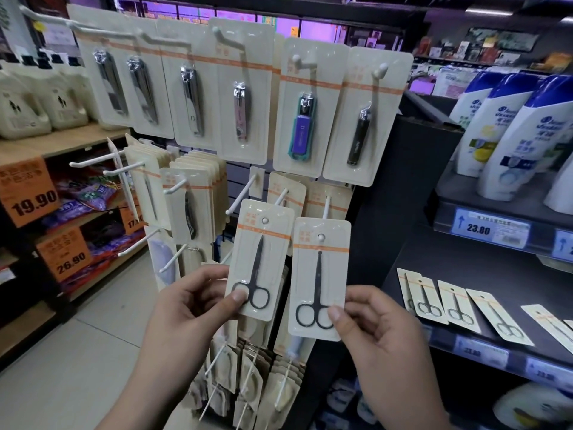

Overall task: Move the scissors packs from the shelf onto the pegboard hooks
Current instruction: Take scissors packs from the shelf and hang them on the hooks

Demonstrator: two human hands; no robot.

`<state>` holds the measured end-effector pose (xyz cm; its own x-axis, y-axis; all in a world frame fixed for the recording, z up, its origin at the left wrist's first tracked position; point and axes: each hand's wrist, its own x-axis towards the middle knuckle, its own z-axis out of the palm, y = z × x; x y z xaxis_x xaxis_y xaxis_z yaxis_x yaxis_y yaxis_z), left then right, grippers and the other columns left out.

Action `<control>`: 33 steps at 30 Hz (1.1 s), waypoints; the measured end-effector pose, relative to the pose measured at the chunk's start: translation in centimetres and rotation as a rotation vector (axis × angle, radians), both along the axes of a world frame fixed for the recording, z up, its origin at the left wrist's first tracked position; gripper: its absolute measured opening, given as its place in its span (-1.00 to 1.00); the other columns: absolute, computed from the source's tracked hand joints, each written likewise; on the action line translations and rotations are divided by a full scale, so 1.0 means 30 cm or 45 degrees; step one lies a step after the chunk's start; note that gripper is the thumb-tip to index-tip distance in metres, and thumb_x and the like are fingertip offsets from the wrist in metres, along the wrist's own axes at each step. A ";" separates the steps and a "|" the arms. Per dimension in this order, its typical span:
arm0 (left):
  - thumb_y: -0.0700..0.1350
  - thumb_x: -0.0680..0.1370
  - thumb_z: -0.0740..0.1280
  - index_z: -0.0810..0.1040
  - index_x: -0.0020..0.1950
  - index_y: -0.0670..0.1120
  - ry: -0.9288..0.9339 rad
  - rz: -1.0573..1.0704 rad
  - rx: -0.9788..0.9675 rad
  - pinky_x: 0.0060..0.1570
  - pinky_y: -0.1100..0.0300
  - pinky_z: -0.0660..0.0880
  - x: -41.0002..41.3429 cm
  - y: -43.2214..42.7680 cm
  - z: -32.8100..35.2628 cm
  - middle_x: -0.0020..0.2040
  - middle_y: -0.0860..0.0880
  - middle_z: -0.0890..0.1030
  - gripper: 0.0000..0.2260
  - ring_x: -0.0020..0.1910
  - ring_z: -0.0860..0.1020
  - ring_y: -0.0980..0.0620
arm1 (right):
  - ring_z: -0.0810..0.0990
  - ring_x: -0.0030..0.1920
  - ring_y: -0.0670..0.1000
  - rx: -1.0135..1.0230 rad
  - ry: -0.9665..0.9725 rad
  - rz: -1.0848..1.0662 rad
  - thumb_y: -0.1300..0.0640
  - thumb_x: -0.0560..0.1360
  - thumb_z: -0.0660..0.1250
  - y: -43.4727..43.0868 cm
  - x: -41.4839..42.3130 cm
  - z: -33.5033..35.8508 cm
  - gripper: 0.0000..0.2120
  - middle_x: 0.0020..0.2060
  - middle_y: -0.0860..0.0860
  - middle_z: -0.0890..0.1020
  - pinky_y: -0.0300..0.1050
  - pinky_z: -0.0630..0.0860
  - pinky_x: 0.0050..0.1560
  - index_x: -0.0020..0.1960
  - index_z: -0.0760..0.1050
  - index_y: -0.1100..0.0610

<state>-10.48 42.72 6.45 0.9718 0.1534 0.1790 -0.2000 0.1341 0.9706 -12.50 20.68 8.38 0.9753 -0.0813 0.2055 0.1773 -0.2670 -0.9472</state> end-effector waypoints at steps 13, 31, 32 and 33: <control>-0.29 0.51 0.44 0.67 0.08 -0.13 0.034 0.017 0.021 -0.06 0.10 0.64 0.097 -0.041 -0.011 -0.13 -0.19 0.77 -0.82 -0.15 0.71 -0.06 | 0.71 -0.09 -0.21 -0.067 -0.037 -0.094 0.14 0.53 0.43 -0.003 0.077 -0.011 -0.90 -0.16 -0.11 0.76 -0.41 0.59 -0.10 -0.01 0.63 -0.05; -0.34 0.54 0.41 0.60 -0.08 0.00 -0.022 0.056 0.123 -0.25 0.29 0.63 0.298 -0.085 -0.017 -0.44 0.11 0.64 -0.77 -0.37 0.61 0.19 | 0.67 -0.09 -0.22 -0.119 -0.116 -0.256 0.14 0.55 0.42 0.003 0.288 -0.039 -0.94 -0.17 -0.09 0.72 -0.48 0.55 -0.11 0.01 0.61 0.03; -0.33 0.55 0.42 0.61 -0.10 0.04 -0.036 0.071 0.154 -0.20 0.22 0.65 0.301 -0.082 -0.020 -0.43 0.13 0.64 -0.75 -0.35 0.61 0.17 | 0.68 -0.09 -0.21 -0.123 -0.119 -0.260 0.14 0.55 0.42 0.002 0.291 -0.043 -0.95 -0.18 -0.09 0.72 -0.46 0.56 -0.10 0.01 0.60 0.03; -0.31 0.54 0.42 0.62 -0.13 0.08 -0.050 0.093 0.196 -0.13 0.13 0.66 0.303 -0.079 -0.021 -0.42 0.14 0.65 -0.74 -0.31 0.62 0.11 | 0.68 -0.09 -0.20 -0.126 -0.121 -0.262 0.14 0.55 0.41 0.002 0.292 -0.046 -0.95 -0.18 -0.08 0.71 -0.44 0.57 -0.10 0.01 0.60 0.04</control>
